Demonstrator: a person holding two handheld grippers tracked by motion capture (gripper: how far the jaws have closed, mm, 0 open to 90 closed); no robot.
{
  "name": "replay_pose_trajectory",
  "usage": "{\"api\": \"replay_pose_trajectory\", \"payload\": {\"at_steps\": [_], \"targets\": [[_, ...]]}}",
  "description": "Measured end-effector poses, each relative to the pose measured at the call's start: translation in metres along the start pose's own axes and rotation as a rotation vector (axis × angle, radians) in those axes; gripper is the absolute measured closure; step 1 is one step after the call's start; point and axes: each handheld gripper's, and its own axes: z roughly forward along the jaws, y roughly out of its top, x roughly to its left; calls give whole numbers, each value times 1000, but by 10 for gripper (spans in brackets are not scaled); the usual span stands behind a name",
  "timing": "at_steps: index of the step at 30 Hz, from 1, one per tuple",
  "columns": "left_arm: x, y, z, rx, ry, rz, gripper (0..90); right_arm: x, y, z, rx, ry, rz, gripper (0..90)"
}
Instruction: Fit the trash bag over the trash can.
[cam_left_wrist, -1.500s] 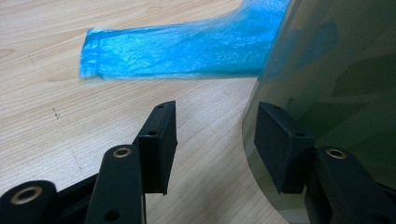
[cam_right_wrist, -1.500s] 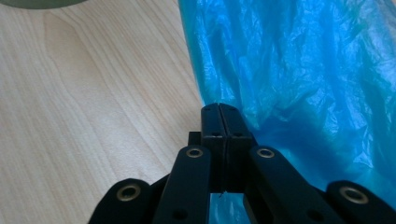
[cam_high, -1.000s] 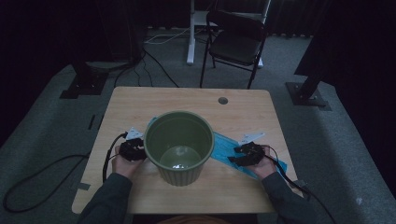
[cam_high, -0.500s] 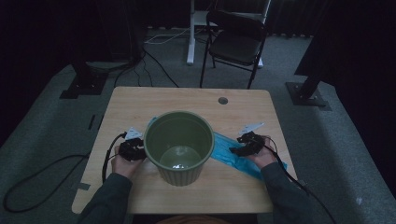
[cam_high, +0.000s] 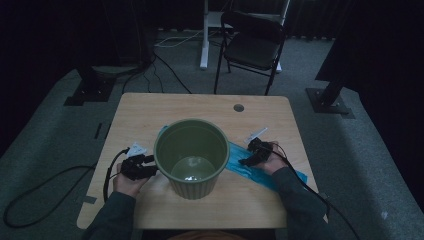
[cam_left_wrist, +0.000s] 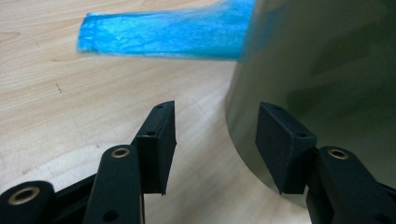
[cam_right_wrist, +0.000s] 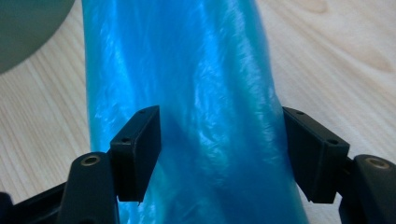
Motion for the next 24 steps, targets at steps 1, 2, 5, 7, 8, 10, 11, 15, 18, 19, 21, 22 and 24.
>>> {"api": "replay_pose_trajectory", "payload": {"at_steps": [1,2,5,7,8,10,11,15,18,19,21,22,24], "targets": [[-1,-1,-2,0,-2,1,481,1,0,1,7,-3,-8,319],[-3,-3,-4,0,0,5,481,3,-1,2,14,-7,-14,316],[-6,-7,-10,5,8,6,481,3,-1,2,17,-16,-18,350],[-7,-9,-13,-1,4,0,482,3,0,1,18,-29,-18,426],[-8,-10,-15,-4,4,0,482,2,0,0,18,-33,-16,484],[-9,-10,-17,-9,-2,5,482,1,1,-1,21,-35,-14,597],[-10,-11,-18,-10,-3,9,482,1,1,-1,23,-33,-17,670],[-13,-12,-20,-18,-17,25,482,-2,2,-3,36,-40,-2,851],[-15,-13,-22,-21,-27,38,482,-8,1,-6,22,-18,33,887],[-15,-13,-22,-23,-30,44,482,-10,1,-8,16,-12,52,889],[-16,-12,-22,-27,-35,50,482,-13,1,-14,-6,0,76,890],[-17,-12,-21,-26,-37,52,482,-15,1,-18,-19,6,86,890],[-18,-11,-18,-20,-43,58,482,-19,2,-25,-44,19,100,890]]}}
